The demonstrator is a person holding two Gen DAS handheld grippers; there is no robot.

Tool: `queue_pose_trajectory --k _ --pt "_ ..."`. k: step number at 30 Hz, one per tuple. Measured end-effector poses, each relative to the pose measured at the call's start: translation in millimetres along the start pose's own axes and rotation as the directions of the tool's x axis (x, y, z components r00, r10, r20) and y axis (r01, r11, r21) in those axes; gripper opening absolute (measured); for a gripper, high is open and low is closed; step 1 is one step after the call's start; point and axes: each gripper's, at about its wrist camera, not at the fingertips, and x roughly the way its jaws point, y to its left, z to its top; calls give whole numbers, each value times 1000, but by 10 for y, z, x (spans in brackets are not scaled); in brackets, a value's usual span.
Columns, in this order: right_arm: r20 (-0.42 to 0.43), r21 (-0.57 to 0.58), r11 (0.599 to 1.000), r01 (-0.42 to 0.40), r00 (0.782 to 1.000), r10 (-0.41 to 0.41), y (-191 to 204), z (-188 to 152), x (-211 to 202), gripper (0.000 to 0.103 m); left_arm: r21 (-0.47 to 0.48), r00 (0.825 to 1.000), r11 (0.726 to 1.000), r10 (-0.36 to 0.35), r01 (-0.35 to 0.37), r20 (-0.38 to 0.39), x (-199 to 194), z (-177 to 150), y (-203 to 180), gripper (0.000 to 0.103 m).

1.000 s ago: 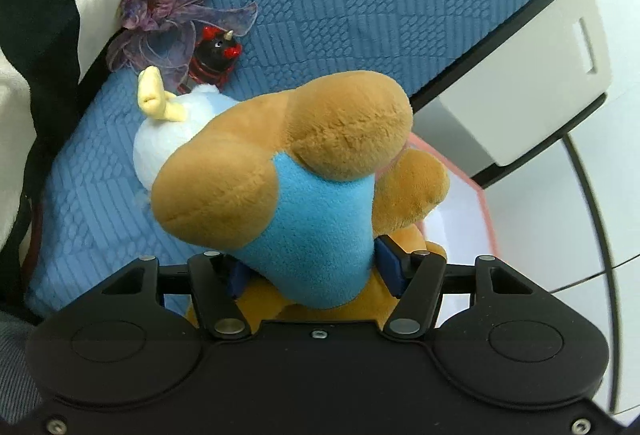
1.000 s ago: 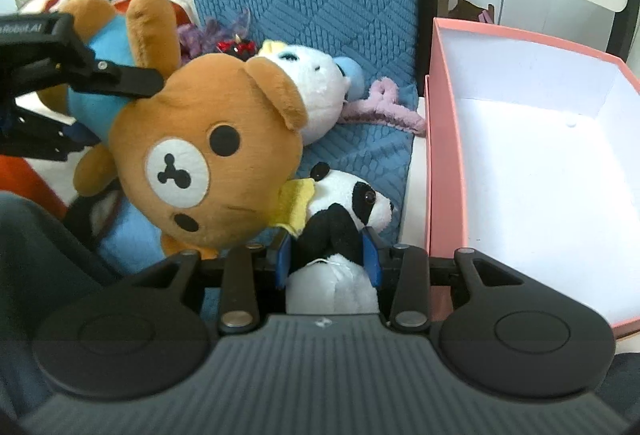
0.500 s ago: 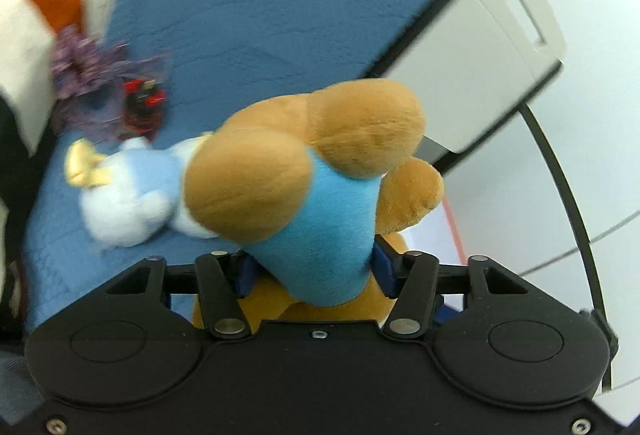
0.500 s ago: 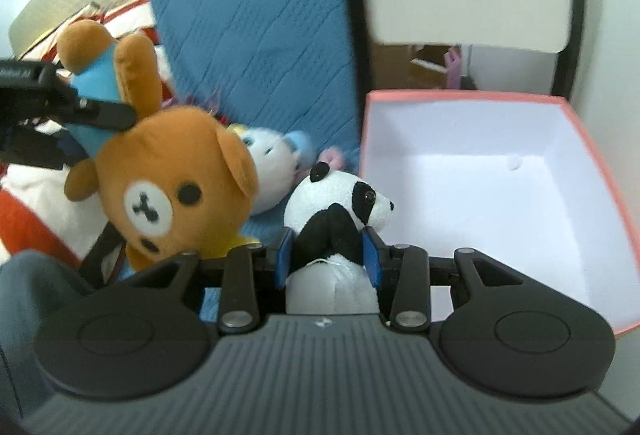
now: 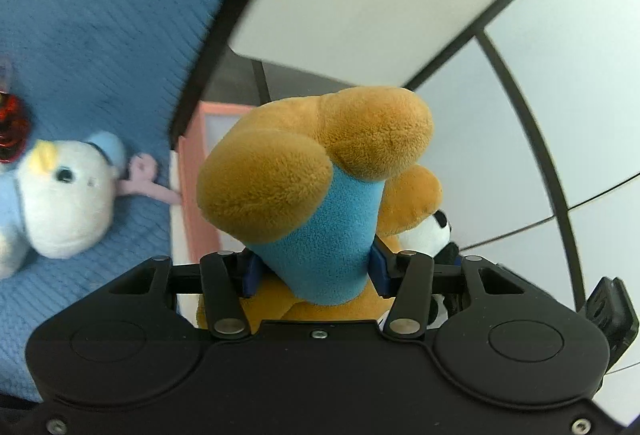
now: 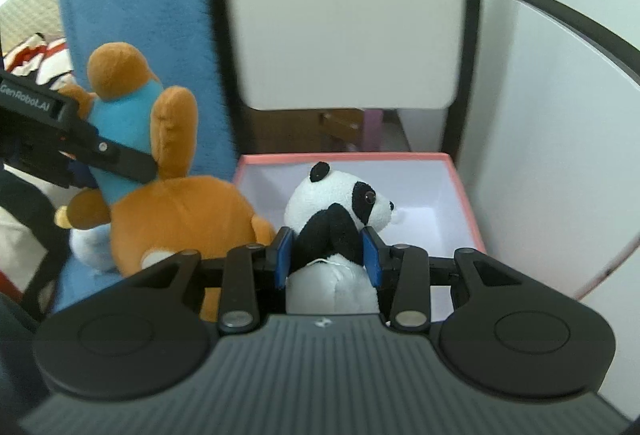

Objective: Organize objects
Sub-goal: 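Lift the brown bear with the left tool while the right tool carries the panda to the box, then open the left tool over the box while the right tool releases the panda inside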

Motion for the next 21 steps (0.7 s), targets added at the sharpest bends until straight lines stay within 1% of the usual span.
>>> queue_pose_trajectory --k 5,10,13,15,17,21 --pt "-54 34 999 14 998 -12 -361 -74 259 40 7 996 1000 26 -26 -88 469 93 -171 48" --pt "-116 62 998 7 993 0 -636 -259 556 40 2 984 998 61 -62 -170 932 169 -228 48" --pt "-156 89 996 -2 988 16 -789 -352 749 40 5 974 997 80 -81 -211 1155 55 -250 48" --pt "-179 100 995 -3 984 21 -873 -411 876 40 10 968 995 96 -96 -233 1351 48 -207 48" --pt "-199 112 994 -3 980 25 -943 -457 977 40 17 962 994 107 -106 -249 1460 46 -206 48" --pt "-221 145 989 -9 974 42 -1020 -506 1135 41 28 958 993 122 -118 -260 1567 32 -201 49"
